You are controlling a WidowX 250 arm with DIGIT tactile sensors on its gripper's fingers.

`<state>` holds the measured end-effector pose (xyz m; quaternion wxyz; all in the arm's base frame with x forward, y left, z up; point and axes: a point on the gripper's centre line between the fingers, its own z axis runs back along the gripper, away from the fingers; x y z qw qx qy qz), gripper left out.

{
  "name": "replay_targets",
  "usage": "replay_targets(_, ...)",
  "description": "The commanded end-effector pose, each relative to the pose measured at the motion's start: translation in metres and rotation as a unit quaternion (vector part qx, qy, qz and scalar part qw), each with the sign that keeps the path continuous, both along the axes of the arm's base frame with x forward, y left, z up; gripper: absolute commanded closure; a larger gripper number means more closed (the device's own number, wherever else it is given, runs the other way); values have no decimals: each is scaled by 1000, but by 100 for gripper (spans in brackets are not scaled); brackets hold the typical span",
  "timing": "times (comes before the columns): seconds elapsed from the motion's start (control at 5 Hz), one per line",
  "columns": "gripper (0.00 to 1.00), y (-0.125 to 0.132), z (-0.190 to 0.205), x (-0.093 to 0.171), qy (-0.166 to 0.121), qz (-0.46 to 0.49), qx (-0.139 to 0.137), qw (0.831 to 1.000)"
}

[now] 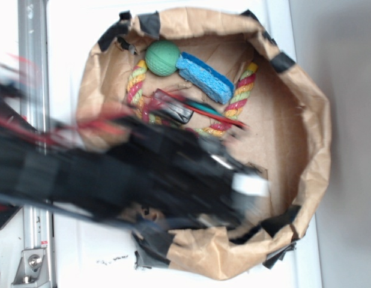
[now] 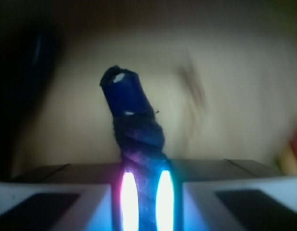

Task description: Grab the blue rope.

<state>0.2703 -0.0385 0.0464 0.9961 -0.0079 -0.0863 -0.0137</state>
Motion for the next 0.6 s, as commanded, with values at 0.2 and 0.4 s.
replay_targets(0.2,100,32,131,6,-86,-99,-4,991)
replay_targets(0.4,100,30,137,2,-73,-92,40,992)
